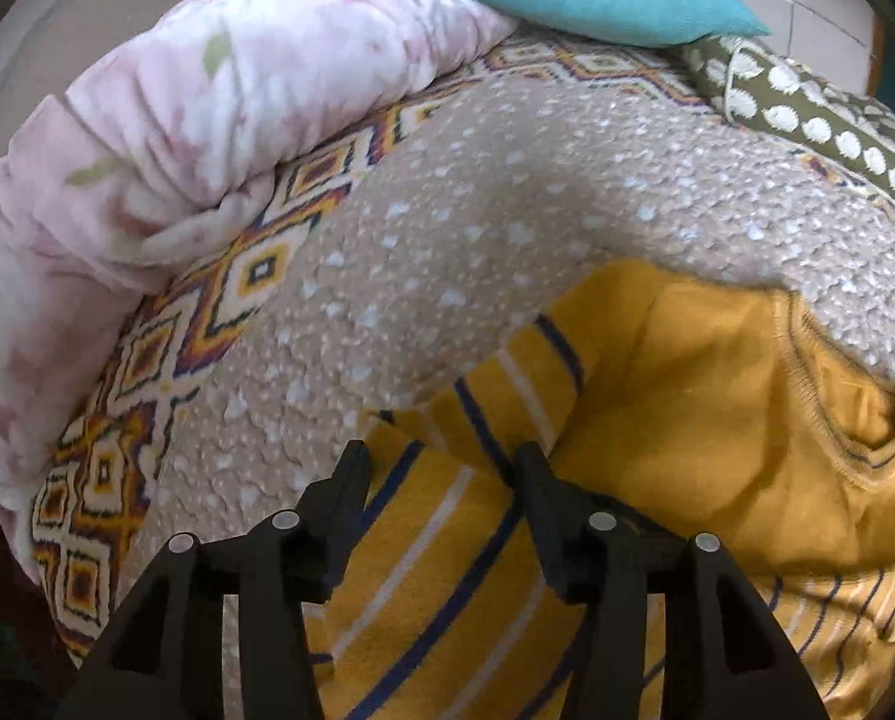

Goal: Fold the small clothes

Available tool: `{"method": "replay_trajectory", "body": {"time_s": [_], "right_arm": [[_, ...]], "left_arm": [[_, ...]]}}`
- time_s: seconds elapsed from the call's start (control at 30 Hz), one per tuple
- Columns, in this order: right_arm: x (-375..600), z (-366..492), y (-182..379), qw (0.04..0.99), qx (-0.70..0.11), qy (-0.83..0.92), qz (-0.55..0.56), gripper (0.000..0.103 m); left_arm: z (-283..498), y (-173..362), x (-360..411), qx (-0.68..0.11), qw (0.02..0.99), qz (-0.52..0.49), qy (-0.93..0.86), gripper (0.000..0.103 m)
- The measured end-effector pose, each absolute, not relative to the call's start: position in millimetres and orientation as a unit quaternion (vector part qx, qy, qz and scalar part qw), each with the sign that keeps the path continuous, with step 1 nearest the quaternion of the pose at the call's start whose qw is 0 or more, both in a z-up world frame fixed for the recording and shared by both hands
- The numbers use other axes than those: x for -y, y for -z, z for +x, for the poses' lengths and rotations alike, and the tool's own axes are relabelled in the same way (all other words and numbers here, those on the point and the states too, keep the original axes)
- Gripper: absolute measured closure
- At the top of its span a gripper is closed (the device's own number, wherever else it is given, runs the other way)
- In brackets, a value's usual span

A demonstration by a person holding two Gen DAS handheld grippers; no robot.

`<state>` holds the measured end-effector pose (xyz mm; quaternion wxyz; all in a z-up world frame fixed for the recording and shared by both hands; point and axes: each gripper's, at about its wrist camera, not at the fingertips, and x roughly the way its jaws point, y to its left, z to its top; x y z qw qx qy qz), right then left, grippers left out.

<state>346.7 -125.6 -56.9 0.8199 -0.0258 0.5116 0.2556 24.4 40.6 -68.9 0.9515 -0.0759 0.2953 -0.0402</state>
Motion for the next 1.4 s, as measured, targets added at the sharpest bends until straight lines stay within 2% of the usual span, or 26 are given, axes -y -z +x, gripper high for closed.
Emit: {"method": "replay_trajectory", "body": {"time_s": [0.03, 0.07, 0.1, 0.13, 0.3, 0.4, 0.47, 0.57, 0.63, 0.67, 0.7, 0.83, 0.93, 1.07, 1.23, 1.27, 1.3, 1.33, 1.4], "right_arm": [[126.8, 343.4, 56.3, 0.818, -0.513, -0.260, -0.028, 0.049], [129.8, 337.5, 54.0, 0.817, -0.512, -0.263, -0.035, 0.062], [130.7, 334.2, 52.4, 0.818, -0.510, -0.261, -0.044, 0.089], [134.9, 328.8, 47.9, 0.823, -0.504, -0.255, -0.057, 0.091], [153.3, 325.4, 24.2, 0.859, -0.460, -0.210, -0.075, 0.094], [167.0, 346.0, 21.1, 0.892, -0.430, -0.095, -0.099, 0.092], [169.3, 362.2, 37.0, 0.883, -0.446, -0.030, -0.145, 0.087], [183.8, 353.0, 34.5, 0.877, -0.455, -0.048, -0.144, 0.085], [206.0, 334.8, 17.0, 0.887, -0.439, -0.058, -0.129, 0.071], [226.4, 323.2, 5.7, 0.892, -0.433, -0.051, -0.121, 0.059], [238.3, 317.6, -2.2, 0.893, -0.431, -0.045, -0.117, 0.056], [318.7, 295.6, -32.9, 0.900, -0.434, -0.005, -0.045, 0.056], [372.8, 281.8, -35.1, 0.896, -0.443, 0.010, 0.039, 0.055], [406.7, 272.6, -10.2, 0.878, -0.468, 0.008, 0.097, 0.055], [401.6, 281.4, 34.1, 0.853, -0.509, 0.010, 0.117, 0.055], [396.8, 282.7, 40.6, 0.848, -0.517, 0.002, 0.116, 0.059], [391.5, 282.2, 42.9, 0.847, -0.522, -0.005, 0.103, 0.085], [379.4, 278.3, 36.5, 0.857, -0.512, -0.009, 0.060, 0.093], [372.2, 270.3, 21.6, 0.875, -0.484, -0.016, 0.022, 0.095]], "left_arm": [[24.3, 68.9, -40.3, -0.295, 0.952, -0.076, 0.040, 0.008], [24.3, 68.9, -40.2, -0.295, 0.952, -0.076, 0.040, 0.008], [24.5, 69.0, -40.3, -0.295, 0.952, -0.075, 0.040, 0.008], [24.6, 69.0, -40.3, -0.295, 0.952, -0.075, 0.040, 0.008], [25.4, 69.1, -40.3, -0.295, 0.952, -0.075, 0.039, 0.008], [25.4, 69.2, -39.6, -0.297, 0.951, -0.073, 0.038, 0.008], [25.6, 69.0, -39.4, -0.298, 0.951, -0.073, 0.038, 0.008], [26.1, 68.8, -39.4, -0.299, 0.951, -0.072, 0.037, 0.008], [27.3, 68.9, -38.8, -0.299, 0.951, -0.070, 0.034, 0.008], [26.6, 68.9, -37.8, -0.299, 0.951, -0.069, 0.033, 0.008], [26.4, 69.0, -37.2, -0.300, 0.951, -0.068, 0.031, 0.008], [25.2, 69.3, -36.0, -0.299, 0.952, -0.064, 0.022, 0.008], [23.7, 69.7, -33.7, -0.297, 0.953, -0.058, 0.013, 0.008], [23.8, 70.1, -32.2, -0.296, 0.954, -0.054, 0.007, 0.008], [24.0, 70.8, -32.0, -0.295, 0.954, -0.050, 0.004, 0.008], [23.6, 70.8, -31.5, -0.294, 0.954, -0.050, 0.004, 0.008], [23.5, 70.9, -31.8, -0.294, 0.955, -0.051, 0.004, 0.008], [23.2, 71.1, -31.8, -0.293, 0.955, -0.051, 0.004, 0.008], [23.4, 71.1, -31.7, -0.294, 0.954, -0.050, 0.004, 0.008]]}}
